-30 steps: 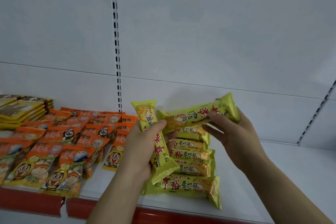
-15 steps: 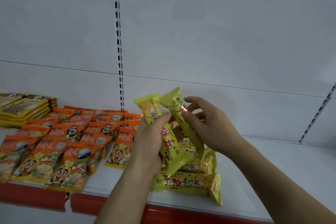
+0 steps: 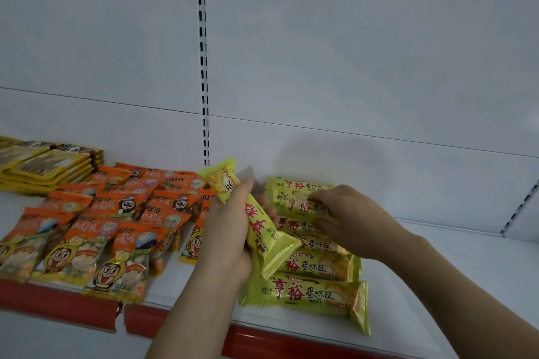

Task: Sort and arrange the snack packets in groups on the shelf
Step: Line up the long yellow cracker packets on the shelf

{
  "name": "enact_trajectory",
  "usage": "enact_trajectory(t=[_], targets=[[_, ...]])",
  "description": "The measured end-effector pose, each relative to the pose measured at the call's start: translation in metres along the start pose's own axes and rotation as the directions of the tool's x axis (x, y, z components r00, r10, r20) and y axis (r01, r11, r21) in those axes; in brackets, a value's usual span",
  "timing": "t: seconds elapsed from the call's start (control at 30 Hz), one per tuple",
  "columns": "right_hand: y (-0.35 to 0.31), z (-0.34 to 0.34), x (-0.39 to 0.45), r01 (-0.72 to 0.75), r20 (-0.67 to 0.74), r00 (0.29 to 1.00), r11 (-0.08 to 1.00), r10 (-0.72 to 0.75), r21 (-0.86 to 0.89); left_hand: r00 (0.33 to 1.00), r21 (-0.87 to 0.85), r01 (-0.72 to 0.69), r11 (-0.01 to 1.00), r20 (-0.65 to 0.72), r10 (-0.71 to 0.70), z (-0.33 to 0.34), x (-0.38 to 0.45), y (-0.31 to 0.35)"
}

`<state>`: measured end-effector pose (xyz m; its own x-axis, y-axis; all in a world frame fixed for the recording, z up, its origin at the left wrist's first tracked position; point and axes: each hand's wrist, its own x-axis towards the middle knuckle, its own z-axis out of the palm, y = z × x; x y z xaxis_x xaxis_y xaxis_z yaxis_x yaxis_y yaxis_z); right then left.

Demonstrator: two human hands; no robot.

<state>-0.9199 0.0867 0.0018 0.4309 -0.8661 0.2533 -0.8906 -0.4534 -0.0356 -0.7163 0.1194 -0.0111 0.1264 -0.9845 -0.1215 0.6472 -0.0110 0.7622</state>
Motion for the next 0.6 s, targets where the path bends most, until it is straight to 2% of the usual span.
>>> enact_trajectory(t=[0.13,0.23,0.37,0.43,0.5,0.57,0.6], targets=[[0.004,0.026,0.003,0.112,-0.020,0.993,0.993,-0.112,-0.027,0.998,-0.025,0.056,0.998,-0.013,-0.056,-0.004,-0.001,-0.004],[0.009,0.037,0.003,0.128,-0.092,0.987,0.990,-0.134,-0.060,0.995,-0.099,0.095,0.991,-0.009,-0.097,-0.004,0.000,-0.007],[0.010,0.042,0.000,0.093,-0.135,0.985,0.992,-0.104,-0.085,0.998,-0.145,0.065,0.987,-0.003,-0.066,0.002,0.000,-0.011],[0.004,0.032,-0.004,0.051,-0.248,0.968,0.996,-0.032,0.072,0.999,-0.185,0.035,0.982,0.019,-0.032,0.008,-0.001,-0.013],[-0.007,0.011,-0.010,-0.002,-0.333,0.933,0.930,0.134,0.368,0.999,-0.213,0.017,0.977,0.041,-0.008,0.012,0.001,-0.015],[-0.021,-0.007,-0.017,-0.026,-0.265,0.942,0.832,0.206,0.553,0.998,-0.185,0.012,0.983,0.069,0.001,0.016,0.001,-0.020],[-0.028,-0.012,-0.021,-0.022,-0.232,0.956,0.830,0.181,0.557,0.996,-0.171,0.013,0.985,0.089,0.002,0.019,0.002,-0.023]])
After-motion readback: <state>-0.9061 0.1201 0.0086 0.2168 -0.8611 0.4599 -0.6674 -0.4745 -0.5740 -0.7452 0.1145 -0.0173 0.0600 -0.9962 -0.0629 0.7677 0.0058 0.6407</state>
